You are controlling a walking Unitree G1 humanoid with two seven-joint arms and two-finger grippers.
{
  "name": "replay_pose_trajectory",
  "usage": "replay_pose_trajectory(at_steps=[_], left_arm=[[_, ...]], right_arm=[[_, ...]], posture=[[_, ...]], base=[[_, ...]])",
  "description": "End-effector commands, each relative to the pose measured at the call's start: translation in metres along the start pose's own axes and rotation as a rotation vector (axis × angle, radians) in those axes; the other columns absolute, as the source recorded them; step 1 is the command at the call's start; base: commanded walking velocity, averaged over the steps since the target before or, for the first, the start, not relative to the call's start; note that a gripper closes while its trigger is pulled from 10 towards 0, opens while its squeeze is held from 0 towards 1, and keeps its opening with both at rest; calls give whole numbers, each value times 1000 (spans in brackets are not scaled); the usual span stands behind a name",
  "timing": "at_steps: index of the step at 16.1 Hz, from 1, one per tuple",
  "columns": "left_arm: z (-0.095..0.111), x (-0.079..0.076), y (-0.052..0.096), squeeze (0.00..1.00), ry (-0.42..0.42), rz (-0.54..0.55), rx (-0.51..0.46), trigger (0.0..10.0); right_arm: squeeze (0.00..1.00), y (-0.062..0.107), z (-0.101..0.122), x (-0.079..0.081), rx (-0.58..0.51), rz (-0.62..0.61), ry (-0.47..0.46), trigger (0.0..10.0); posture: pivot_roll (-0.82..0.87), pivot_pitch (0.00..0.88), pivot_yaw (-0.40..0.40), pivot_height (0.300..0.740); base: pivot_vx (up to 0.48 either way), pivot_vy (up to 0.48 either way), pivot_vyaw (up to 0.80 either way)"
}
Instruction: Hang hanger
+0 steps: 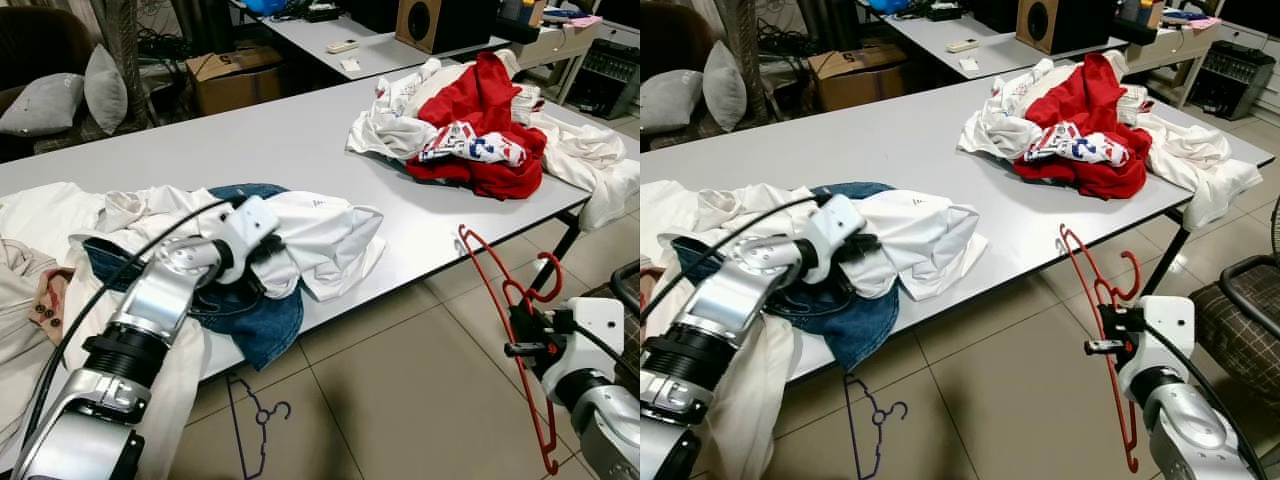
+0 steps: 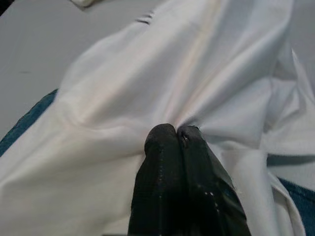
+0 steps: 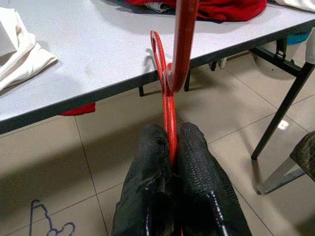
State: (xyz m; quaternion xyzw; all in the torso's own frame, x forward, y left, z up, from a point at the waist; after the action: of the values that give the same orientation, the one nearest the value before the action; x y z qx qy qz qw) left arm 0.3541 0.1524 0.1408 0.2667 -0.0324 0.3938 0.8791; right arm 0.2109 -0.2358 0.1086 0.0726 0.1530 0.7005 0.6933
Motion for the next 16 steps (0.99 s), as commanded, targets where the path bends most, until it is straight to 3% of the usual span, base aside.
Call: replay_pose_trajectory(at_steps=[1,3,4,6,7,8,9,10,12,16], left_arm=[[12,10,4,0,17,22,-50,0],[28,19,7,0,84,29,-139,0],[52,28,11,0,156,28,-263,0],[121,57,36,0,352,13,-655,0],[148,85,62,0,454,74,-833,0],[155,104,77,0,442,141,-854,0],[151,107,78,0,384,164,-803,0],[139,107,75,0,324,182,-714,0],[113,101,66,0,318,177,-618,0],[92,100,61,0,270,197,-536,0]], right_arm=[[0,-1,3,2,-7,0,2,10000],[0,-1,4,2,-10,-1,0,10000],[0,-3,4,1,-14,-4,-1,10000],[0,-5,7,0,-29,-12,-2,10000],[0,-6,8,0,-35,-17,-5,10000],[0,-7,7,1,-37,-16,-8,10000],[0,-8,7,2,-36,-13,-10,10000],[0,-8,5,5,-35,-8,-13,10000],[0,-9,3,8,-33,-4,-21,10000],[0,-9,2,10,-30,4,-19,10000]], posture=[[-172,0,57,740],[-171,0,61,740],[-168,0,60,740],[-156,0,57,740],[-149,0,57,740],[-143,0,57,740],[-143,0,57,740],[-138,0,62,740],[-134,0,63,740],[-133,0,63,740]], base=[[0,0,0],[0,0,0],[0,0,0],[0,0,0],[0,0,0],[0,0,0],[0,0,0],[0,0,0],[0,0,0],[0,0,0]])
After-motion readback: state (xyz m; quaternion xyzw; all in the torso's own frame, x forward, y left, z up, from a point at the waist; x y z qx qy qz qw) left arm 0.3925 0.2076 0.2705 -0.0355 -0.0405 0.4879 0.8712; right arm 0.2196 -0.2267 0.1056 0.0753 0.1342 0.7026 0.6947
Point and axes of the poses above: a point about 5 cm out from each wrist's last joint towards the gripper, its own y axis pointing back from the gripper into the wrist, its own z axis along the axis of the wrist's last joint, x = y × z, the point moved 1 cm from there along -y, pointing out of the wrist towards the gripper, and after that the axes turned 3 degrees about y, right-handed, at the moved point
